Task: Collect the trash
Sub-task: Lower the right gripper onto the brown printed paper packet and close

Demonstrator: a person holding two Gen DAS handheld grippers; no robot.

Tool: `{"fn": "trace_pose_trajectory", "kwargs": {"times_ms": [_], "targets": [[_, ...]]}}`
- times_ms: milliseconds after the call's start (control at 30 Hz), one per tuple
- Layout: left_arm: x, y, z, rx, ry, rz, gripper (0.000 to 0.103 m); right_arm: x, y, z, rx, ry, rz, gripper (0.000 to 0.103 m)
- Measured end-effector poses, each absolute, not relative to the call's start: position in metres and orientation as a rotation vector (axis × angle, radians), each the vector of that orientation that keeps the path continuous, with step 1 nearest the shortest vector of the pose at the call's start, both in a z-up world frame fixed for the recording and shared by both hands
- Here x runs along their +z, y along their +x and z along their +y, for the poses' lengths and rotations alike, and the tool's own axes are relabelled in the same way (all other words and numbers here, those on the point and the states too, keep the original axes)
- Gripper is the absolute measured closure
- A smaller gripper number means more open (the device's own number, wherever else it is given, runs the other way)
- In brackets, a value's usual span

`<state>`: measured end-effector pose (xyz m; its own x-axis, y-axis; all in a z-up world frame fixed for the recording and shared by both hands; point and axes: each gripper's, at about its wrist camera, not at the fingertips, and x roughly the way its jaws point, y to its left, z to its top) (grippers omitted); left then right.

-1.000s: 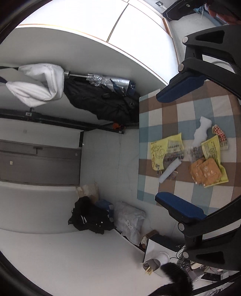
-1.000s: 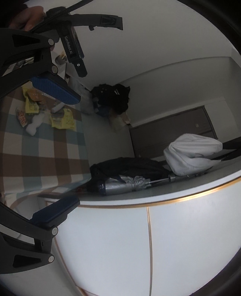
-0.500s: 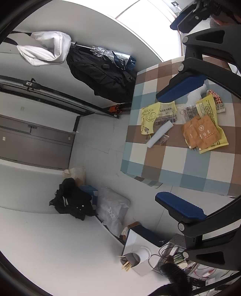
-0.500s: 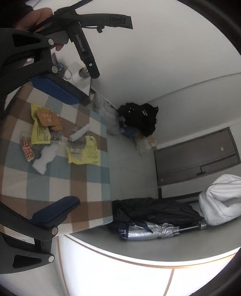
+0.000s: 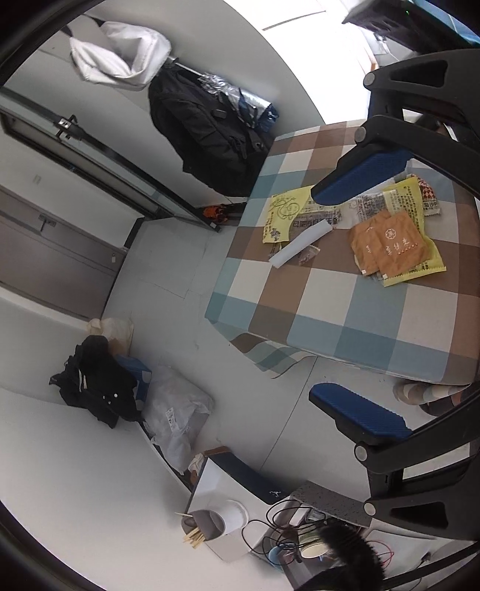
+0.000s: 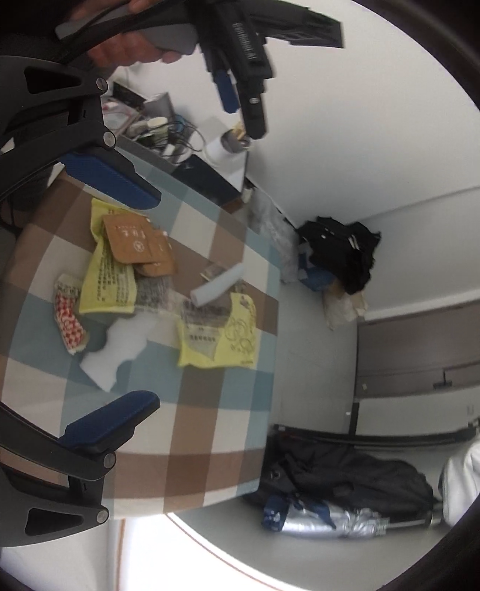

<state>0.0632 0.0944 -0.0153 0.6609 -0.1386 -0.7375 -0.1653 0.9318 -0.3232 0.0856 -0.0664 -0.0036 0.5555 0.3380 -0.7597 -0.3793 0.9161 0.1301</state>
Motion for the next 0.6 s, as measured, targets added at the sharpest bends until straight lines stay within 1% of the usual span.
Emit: {"fn": "trace_pose_trajectory", "kwargs": {"times_ms": [267, 400, 600], "targets": [[-0.020, 0.064, 0.118, 0.075, -0.427, 0.872, 0.008, -0.038, 0.094, -0.011, 0.493, -0.186, 0.985, 0.006], [-0.024, 0.066, 0.128, 0.094, -0.450, 0.889, 0.008, -0.062, 0.103, 0.007, 0.499, -0.210, 1.063, 0.013], [-0.031, 0.068, 0.139, 0.115, -0.471, 0.912, 0.008, -0.084, 0.101, 0.022, 0.474, -0.316, 1.085, 0.015]]}}
